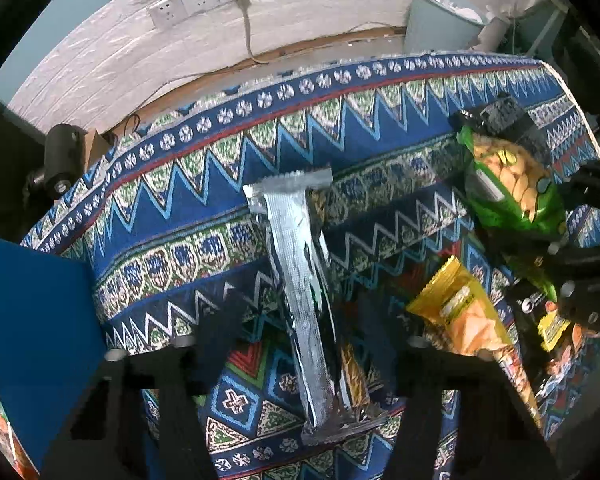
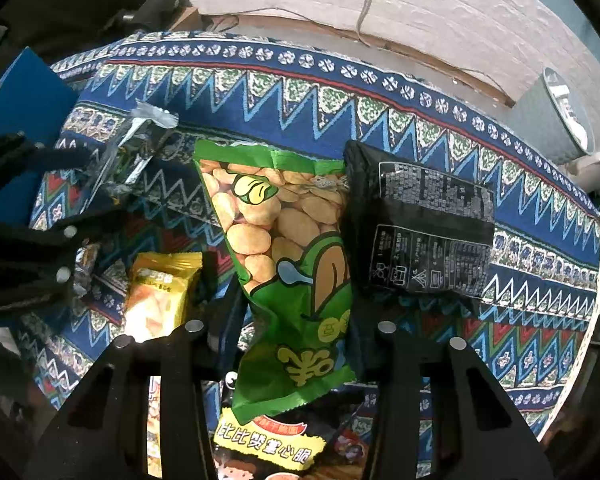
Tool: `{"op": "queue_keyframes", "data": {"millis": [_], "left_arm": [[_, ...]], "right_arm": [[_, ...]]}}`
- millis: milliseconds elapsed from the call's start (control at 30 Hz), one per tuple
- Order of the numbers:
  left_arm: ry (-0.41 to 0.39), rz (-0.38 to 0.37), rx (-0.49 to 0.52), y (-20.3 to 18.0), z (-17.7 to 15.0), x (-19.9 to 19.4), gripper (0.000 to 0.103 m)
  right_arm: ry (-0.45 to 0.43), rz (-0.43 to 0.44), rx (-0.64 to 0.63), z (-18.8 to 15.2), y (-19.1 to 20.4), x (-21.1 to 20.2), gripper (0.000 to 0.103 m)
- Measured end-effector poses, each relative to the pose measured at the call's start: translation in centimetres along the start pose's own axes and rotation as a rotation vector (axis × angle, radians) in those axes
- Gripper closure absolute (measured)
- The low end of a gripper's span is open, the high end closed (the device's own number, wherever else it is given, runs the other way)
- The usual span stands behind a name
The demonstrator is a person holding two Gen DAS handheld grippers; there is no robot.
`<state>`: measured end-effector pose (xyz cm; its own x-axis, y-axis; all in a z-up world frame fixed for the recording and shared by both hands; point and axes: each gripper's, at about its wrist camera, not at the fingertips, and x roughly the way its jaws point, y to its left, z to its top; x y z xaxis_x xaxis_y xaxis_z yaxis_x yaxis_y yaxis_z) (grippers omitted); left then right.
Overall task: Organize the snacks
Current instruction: 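Grasp the silver foil packet with the left gripper while the right grasps the green peanut bag, then lift both packets and carry them over the cardboard box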
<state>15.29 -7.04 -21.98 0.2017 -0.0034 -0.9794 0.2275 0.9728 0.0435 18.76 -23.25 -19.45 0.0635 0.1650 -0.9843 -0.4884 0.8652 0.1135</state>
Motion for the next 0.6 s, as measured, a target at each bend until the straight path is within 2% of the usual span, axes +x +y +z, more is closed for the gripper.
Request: {"op": "queue_keyframes", "data": {"millis": [67, 100, 300, 600], "left_arm": [[-0.008, -0.008, 0.0, -0.1, -0.5, 0.0, 0.068], [-0.012, -0.012, 0.001, -0.2, -0.8, -0.1, 0.07], [-0.044, -0.012, 0.013, -0.2, -1.8, -1.1, 0.071], [-0.099, -0.013, 0.007, -0.1, -2.9, -4.5, 0.072]], "right_arm": [[-0.005, 0.003, 0.001, 0.0, 0.2, -0.5, 0.065], [-0.011, 0.004, 0.001, 0.0, 0.3, -0.6, 0.065], [-0.037, 0.014, 0.008, 0.1, 0.4, -1.9, 0.066], [-0.069, 0.032, 0.012, 0.2, 0.8, -4.0, 0.066]]}}
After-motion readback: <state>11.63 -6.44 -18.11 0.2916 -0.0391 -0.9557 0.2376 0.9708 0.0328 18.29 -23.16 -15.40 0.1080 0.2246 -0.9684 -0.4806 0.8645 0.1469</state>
